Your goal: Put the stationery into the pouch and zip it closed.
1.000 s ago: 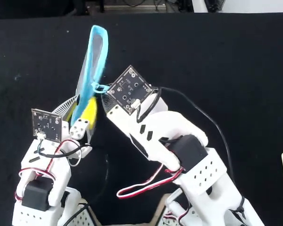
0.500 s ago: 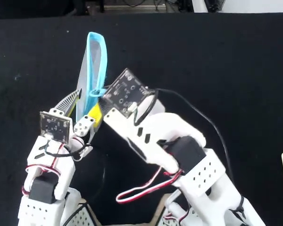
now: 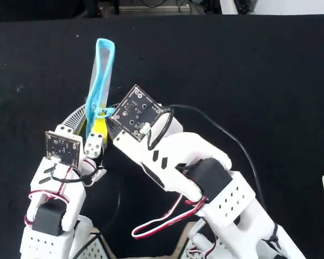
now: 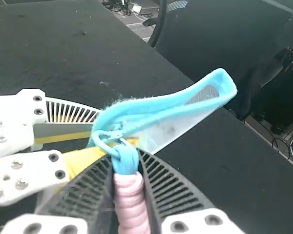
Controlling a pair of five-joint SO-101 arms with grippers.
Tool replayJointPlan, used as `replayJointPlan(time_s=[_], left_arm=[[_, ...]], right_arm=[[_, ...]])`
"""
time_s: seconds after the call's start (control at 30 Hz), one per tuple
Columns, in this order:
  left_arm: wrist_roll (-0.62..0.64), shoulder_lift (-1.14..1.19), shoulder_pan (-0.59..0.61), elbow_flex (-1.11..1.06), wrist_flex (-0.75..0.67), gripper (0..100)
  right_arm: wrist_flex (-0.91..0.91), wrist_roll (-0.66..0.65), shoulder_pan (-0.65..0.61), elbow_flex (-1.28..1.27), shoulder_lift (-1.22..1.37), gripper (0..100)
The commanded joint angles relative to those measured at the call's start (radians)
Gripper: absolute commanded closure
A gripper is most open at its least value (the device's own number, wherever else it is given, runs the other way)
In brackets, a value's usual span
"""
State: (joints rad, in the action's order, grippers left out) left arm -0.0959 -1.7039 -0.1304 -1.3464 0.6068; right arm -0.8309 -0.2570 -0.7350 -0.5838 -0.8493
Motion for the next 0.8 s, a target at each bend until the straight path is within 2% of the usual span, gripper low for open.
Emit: replayJointPlan(time_s=[0.0, 0.2, 0.37, 0.47, 0.6, 0.77], left_arm=[[-0.011, 0.006, 0.015, 0.087, 0.124, 97], [-0.025, 0.006, 0.015, 0.252, 0.345, 97], [-0.186, 0.006, 0.005, 0.351, 0.499, 97], [-0.224, 0.006, 0.002, 0.398, 0.578, 97], [-0.221, 0.006, 0.001, 0.418, 0.631, 97], [-0.227, 0.005, 0.013, 0.328, 0.614, 97]], right_arm=[[0.021, -0.002, 0.051, 0.016, -0.004, 98.8], [0.015, 0.005, 0.104, 0.027, -0.018, 98.8], [0.015, 0.005, 0.104, 0.025, -0.11, 98.8], [0.015, 0.005, 0.104, -0.004, -0.131, 98.8], [0.021, 0.005, 0.104, -0.041, -0.134, 98.8], [0.023, 0.005, 0.104, -0.041, -0.134, 98.8]])
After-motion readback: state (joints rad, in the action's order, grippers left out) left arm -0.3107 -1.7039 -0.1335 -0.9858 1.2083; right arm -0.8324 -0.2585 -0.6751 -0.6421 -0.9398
